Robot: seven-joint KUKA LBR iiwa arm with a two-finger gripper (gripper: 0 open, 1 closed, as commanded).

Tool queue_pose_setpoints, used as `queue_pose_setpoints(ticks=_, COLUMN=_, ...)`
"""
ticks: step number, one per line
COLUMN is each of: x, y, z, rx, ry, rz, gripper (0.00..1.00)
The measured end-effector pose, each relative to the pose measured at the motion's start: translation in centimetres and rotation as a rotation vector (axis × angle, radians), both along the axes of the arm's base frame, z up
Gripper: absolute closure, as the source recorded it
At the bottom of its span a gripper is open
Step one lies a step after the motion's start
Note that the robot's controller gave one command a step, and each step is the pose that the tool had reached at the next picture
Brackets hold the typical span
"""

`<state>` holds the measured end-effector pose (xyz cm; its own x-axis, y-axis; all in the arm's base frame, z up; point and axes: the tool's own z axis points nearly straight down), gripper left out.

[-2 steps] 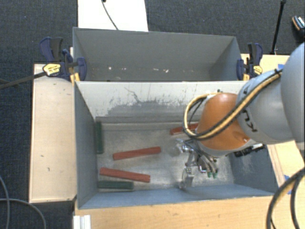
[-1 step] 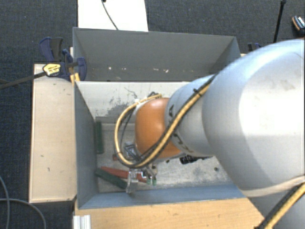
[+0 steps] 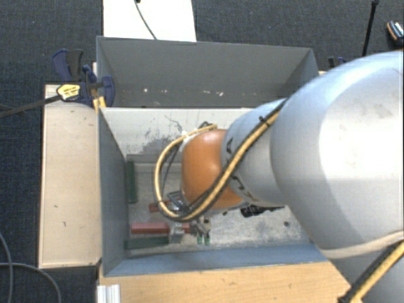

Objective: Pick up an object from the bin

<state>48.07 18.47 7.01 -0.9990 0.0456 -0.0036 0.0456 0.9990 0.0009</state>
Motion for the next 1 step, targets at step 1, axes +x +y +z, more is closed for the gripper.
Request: queue_pose_setpoints(ticks=1, x=3.66, y=0.48, z=13.49, rx=0.003, ry=-0.008, rz=0.024, gripper=1.00)
